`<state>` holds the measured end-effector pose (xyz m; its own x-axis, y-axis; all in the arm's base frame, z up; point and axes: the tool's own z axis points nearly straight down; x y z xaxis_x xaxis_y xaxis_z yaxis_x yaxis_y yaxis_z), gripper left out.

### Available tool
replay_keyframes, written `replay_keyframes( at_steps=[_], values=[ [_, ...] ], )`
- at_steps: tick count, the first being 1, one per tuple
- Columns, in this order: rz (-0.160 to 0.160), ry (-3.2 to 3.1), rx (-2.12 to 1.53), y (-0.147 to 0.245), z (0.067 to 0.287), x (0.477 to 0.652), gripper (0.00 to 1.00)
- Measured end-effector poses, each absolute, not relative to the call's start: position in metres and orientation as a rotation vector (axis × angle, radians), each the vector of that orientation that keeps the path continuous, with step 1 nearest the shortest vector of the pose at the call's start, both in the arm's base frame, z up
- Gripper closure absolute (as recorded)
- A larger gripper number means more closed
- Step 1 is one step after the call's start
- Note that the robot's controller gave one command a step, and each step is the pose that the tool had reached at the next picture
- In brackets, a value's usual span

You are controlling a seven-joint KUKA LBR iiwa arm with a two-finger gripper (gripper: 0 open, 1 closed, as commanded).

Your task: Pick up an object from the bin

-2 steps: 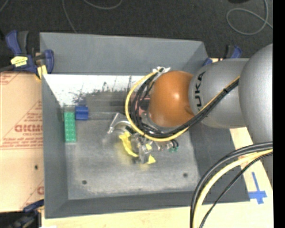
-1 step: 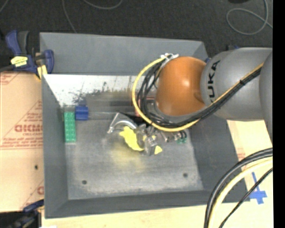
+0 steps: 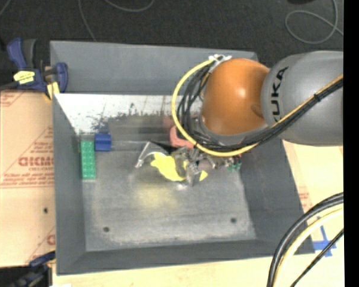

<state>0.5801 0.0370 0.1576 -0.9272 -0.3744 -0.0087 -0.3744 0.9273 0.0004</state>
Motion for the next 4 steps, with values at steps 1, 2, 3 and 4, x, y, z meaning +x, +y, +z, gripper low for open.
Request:
replay_keyframes(
  at_steps=[1,2,3,4],
  values=[
    [0.004,3.074,-0.647,0.047,0.143,0.583,1.00],
    [0.001,3.037,-0.763,0.050,0.125,0.589,1.00],
    [0.002,3.005,-0.887,0.066,0.123,0.596,1.00],
    [-0.002,2.961,-1.012,0.090,0.123,0.631,1.00]
  ],
)
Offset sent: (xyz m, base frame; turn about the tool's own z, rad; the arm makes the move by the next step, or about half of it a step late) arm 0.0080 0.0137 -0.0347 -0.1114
